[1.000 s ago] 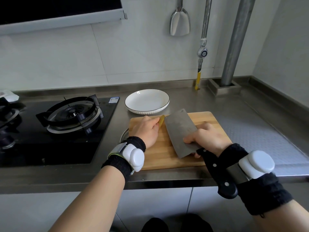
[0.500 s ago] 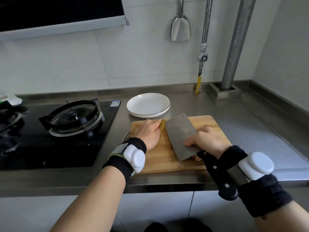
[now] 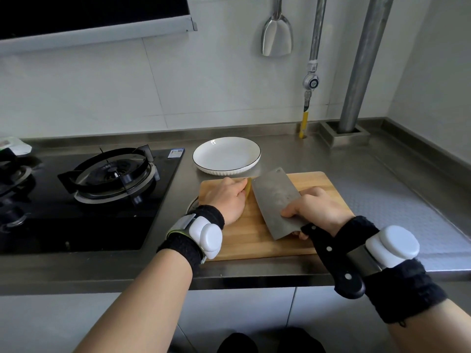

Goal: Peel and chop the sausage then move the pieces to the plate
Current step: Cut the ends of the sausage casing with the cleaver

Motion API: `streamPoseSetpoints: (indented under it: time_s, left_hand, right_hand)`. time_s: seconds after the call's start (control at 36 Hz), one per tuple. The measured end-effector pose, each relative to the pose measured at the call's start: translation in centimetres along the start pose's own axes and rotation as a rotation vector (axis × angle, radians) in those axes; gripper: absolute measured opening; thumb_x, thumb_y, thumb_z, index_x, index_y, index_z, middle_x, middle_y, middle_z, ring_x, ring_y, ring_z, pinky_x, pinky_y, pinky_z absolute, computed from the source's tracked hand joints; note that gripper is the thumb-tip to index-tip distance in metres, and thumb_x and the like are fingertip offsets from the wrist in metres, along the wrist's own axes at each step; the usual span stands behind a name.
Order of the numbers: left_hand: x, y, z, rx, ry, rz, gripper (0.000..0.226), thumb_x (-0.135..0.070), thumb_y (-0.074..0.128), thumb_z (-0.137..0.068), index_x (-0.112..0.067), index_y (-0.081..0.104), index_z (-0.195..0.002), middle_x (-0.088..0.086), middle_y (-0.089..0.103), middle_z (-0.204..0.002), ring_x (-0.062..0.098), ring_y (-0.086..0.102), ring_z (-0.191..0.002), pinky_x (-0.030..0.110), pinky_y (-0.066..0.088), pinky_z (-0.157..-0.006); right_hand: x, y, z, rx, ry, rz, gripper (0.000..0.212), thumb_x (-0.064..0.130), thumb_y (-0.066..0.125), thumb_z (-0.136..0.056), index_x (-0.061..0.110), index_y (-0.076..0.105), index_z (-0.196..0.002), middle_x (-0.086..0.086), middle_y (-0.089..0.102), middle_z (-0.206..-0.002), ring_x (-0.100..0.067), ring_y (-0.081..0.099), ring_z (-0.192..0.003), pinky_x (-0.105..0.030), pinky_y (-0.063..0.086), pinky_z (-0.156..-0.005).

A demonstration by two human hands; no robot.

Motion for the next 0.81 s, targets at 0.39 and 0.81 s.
streamPoseSetpoints:
  time_s: [0.39,0.81]
  left_hand:
    - [-0.3,-0.1,0.0,0.082,0.008,-0.009,0.04,-0.028,0.033,-0.103,-0.027,0.046,-0.14,0.003,0.043,-0.129,0.028,0.05,-0.115,0.037,0.043,-0.1]
    - [-0.7,-0.2,0.0,0.107,-0.001,-0.116,0.038,-0.031,0.031,-0.103,-0.023,0.046,-0.137,0.008,0.042,-0.126,0.033,0.048,-0.115,0.042,0.041,-0.101]
  right_hand:
    - [0.0,0.9,-0.9,-0.01,0.065,-0.022,0.038,0.003,0.065,-0.085,0.0,0.048,-0.118,-0.03,0.064,-0.09,-0.025,0.058,-0.037,-0.024,0.046,-0.039]
    - [1.9,1.4,-0.7,-0.019,0.042,0.062,0.023,-0.002,0.061,-0.084,0.001,0.049,-0.103,-0.028,0.061,-0.088,-0.029,0.057,-0.043,-0.03,0.052,-0.045]
Point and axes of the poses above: each hand's wrist, its own z-axis away from the middle knuckle, its own y-axis out of the palm, x = y × z, the point moved 5 cm from there along -z, towards the middle knuckle
